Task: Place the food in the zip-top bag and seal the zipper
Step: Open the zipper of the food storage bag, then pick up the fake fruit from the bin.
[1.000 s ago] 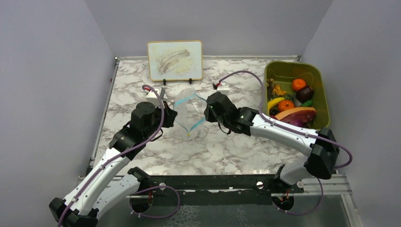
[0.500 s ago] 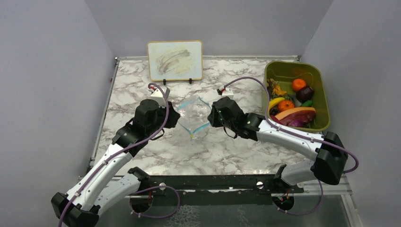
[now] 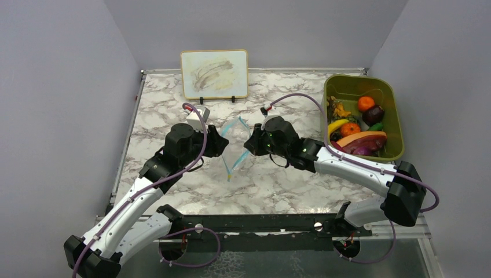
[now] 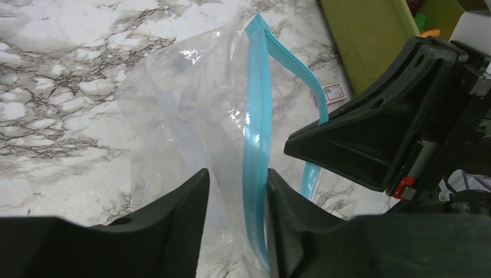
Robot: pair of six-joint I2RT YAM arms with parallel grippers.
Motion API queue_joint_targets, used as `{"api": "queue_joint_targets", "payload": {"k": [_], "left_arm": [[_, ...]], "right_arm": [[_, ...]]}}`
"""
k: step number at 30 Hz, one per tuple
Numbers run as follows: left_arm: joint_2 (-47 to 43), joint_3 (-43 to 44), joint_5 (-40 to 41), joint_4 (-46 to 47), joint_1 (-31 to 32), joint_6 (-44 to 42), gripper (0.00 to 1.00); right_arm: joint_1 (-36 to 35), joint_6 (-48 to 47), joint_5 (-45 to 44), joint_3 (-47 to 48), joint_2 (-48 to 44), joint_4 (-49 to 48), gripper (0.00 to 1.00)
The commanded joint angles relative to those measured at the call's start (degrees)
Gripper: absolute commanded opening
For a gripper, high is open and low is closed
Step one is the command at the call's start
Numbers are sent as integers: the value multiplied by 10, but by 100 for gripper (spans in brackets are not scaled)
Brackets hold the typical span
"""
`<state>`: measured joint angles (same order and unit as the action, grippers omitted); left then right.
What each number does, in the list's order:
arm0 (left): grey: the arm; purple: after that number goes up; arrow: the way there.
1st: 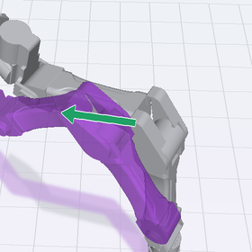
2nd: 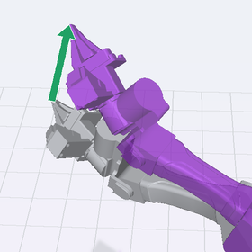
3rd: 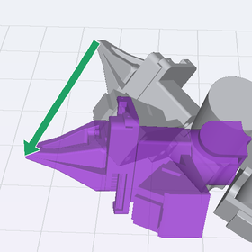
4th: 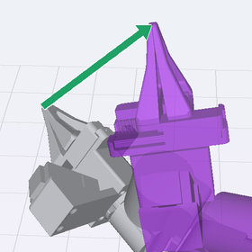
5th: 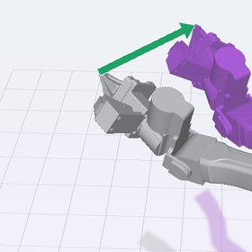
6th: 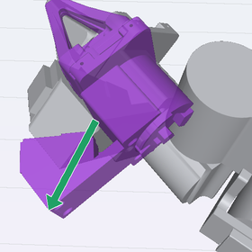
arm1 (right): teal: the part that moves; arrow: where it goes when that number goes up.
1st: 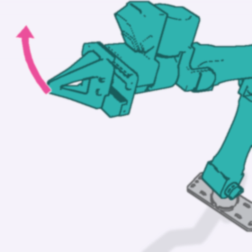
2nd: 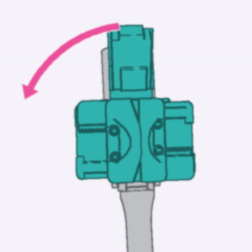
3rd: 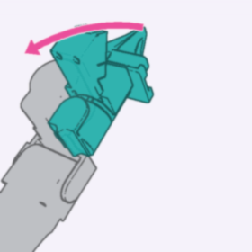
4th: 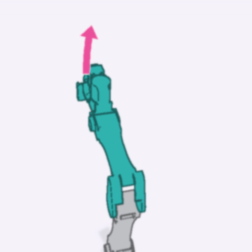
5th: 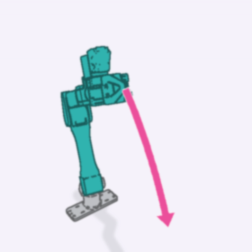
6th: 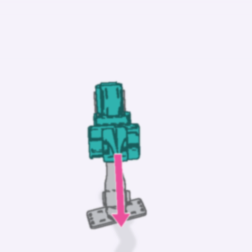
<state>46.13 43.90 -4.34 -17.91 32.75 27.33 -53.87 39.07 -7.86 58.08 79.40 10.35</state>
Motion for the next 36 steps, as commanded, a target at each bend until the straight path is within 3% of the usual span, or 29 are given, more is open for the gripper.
{"api": "queue_joint_targets", "payload": {"k": [1, 7, 15, 22, 28, 36], "left_arm": [[0, 18, 27, 19, 1, -23, 34], [-4, 38, 65, 2, 1, -60, 0], [-5, 35, 84, -2, 1, -100, 0], [5, 20, 67, -5, 1, -114, 0], [7, 18, 44, -9, 1, -122, 0], [12, 18, -2, -10, 1, -128, 0]], "right_arm": [[3, 7, 5, 0, -15, -18, 6], [3, 7, -17, 5, -10, -6, 7], [3, -53, -21, 65, -19, 41, 46], [4, -106, -91, 105, -51, 81, 80], [6, -163, -231, 132, -55, 123, 82], [91, -221, -225, 143, -59, 153, 79]]}}
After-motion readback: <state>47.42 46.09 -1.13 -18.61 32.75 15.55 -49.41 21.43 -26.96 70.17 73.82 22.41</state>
